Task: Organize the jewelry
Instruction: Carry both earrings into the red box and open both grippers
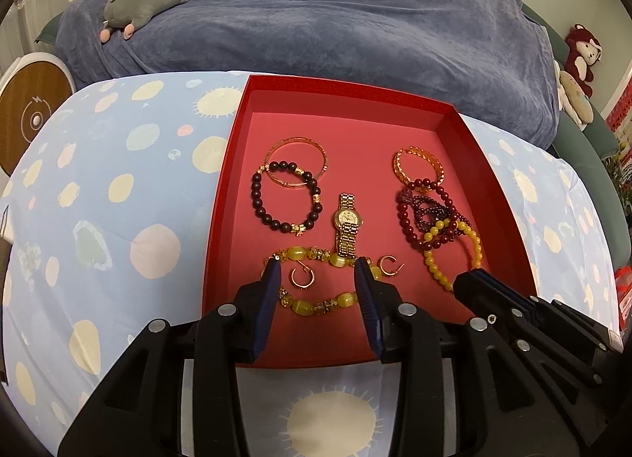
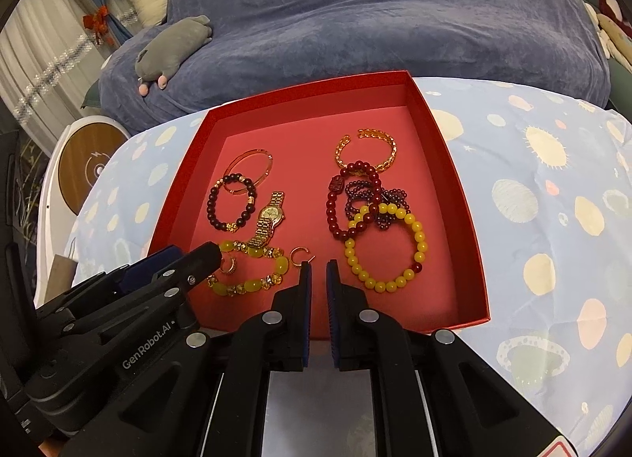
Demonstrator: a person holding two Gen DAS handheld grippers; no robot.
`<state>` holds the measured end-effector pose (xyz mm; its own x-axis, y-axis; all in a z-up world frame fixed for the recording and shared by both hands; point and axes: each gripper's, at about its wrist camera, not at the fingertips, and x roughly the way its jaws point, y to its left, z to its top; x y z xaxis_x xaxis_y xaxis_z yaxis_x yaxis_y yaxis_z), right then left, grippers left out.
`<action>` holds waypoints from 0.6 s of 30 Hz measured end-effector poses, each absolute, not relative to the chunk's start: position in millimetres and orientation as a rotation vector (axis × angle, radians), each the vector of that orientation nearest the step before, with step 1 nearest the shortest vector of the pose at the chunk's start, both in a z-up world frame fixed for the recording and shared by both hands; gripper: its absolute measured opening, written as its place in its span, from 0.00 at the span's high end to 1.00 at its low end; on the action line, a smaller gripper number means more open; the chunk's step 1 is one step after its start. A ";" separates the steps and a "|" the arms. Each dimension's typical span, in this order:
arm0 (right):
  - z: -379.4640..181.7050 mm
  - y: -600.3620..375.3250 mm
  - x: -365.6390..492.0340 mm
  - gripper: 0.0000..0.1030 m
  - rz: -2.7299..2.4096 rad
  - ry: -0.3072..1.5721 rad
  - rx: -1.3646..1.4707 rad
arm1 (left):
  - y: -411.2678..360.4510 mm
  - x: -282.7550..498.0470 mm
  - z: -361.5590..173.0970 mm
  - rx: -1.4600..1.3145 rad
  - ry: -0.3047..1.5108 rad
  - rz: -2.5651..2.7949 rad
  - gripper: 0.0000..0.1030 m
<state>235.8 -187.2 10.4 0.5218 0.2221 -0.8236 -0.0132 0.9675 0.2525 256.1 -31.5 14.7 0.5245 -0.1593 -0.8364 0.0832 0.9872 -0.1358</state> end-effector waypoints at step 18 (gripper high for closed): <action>34.9 -191.0 188.8 0.91 0.112 0.972 0.228 | -38.9 213.5 44.7 -0.040 0.975 -0.116 0.64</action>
<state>188.8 -191.0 34.9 0.5602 0.1957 -0.8049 0.0077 0.9704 0.2413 213.5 -38.9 44.7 0.5556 -0.1164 -0.8233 0.0808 0.9930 -0.0858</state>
